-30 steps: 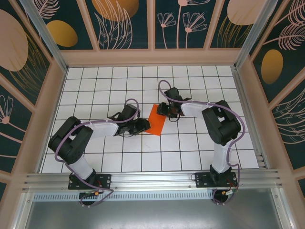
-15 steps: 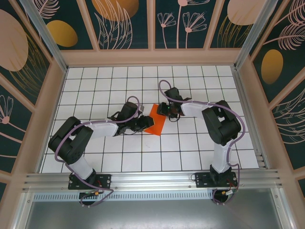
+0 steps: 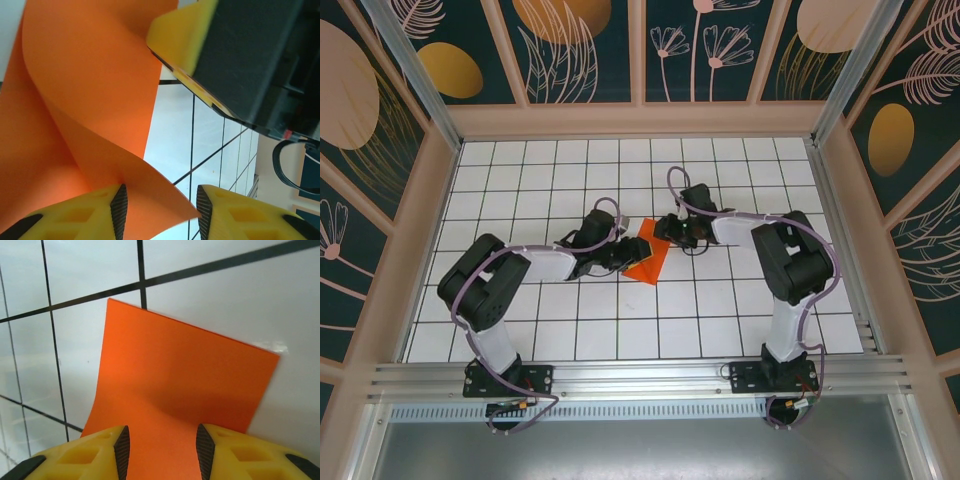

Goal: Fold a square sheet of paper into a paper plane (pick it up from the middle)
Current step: Fold the triangle a second time at the center of the table.

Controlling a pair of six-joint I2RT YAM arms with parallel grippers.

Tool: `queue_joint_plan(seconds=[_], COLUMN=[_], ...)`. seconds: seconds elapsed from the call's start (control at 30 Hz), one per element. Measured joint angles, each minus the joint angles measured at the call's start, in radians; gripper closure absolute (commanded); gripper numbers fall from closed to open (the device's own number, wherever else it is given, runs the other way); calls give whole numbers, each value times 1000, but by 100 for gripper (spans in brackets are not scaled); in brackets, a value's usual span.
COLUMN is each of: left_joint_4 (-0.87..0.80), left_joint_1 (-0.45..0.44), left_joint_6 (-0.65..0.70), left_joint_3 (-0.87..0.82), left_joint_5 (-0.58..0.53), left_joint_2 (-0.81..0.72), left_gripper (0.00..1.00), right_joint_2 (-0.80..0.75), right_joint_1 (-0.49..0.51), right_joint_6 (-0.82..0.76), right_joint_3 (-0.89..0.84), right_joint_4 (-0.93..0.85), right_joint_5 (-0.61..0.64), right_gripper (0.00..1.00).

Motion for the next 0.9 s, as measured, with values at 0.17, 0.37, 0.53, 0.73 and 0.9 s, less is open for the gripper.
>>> queue_joint_plan(seconds=[0.17, 0.37, 0.53, 0.73, 0.9], left_joint_4=[20, 29, 31, 26, 22], left_joint_1=[0, 0, 0, 0, 0], left_joint_6=[-8, -8, -8, -5, -3], left_joint_3=[4, 4, 4, 4, 4], left_joint_5=[-1, -5, -22, -31, -34], left_joint_2=[21, 23, 24, 24, 27], left_gripper=[46, 51, 65, 75, 80], right_joint_2=[-51, -130, -165, -165, -165], right_joint_1=[-51, -72, -71, -56, -30], right_joint_6=[-2, -3, -6, -27, -38], right_joint_3=[-73, -128, -178, -210, -210], right_joint_4=[60, 114, 141, 139, 140], right_joint_5=[-126, -212, -258, -302, -316], right_gripper=[49, 48, 51, 55, 57])
